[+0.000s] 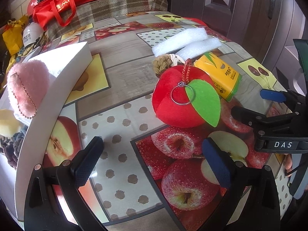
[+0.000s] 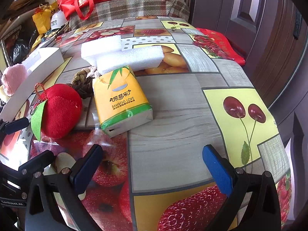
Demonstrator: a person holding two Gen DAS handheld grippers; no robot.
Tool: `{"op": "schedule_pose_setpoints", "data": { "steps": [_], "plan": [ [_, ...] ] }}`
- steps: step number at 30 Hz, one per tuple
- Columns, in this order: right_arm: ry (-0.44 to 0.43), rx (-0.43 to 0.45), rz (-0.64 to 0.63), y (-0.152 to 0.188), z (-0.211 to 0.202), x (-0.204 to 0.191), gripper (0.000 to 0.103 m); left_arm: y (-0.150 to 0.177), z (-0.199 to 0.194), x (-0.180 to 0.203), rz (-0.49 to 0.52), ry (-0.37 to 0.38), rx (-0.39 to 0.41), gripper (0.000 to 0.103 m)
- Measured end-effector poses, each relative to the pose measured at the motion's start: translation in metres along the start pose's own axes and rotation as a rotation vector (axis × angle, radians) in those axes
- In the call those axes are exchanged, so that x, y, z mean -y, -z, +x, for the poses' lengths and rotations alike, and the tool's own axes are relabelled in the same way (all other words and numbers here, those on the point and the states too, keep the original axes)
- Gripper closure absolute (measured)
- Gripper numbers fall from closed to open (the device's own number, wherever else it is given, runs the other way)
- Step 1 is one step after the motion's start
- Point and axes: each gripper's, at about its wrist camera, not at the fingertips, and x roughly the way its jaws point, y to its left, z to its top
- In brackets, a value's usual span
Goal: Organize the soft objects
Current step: 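Close the left tool around the red apple plush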
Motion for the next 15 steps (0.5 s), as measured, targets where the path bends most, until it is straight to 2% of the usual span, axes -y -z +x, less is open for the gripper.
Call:
{"op": "schedule_pose_setpoints", "data": {
  "steps": [7,15],
  "plan": [
    [-0.001,0.0,0.001,0.0003,0.0002,0.0009,0.0,0.0022,-0.0017,0.0029,-0.058,-0.05,-0.003,0.0],
    [0.0,0.0,0.001,0.0006,0.0003,0.0008,0.0,0.0036,-0.0026,0.0033,-0.077,-0.064,-0.003,0.0]
  ]
}}
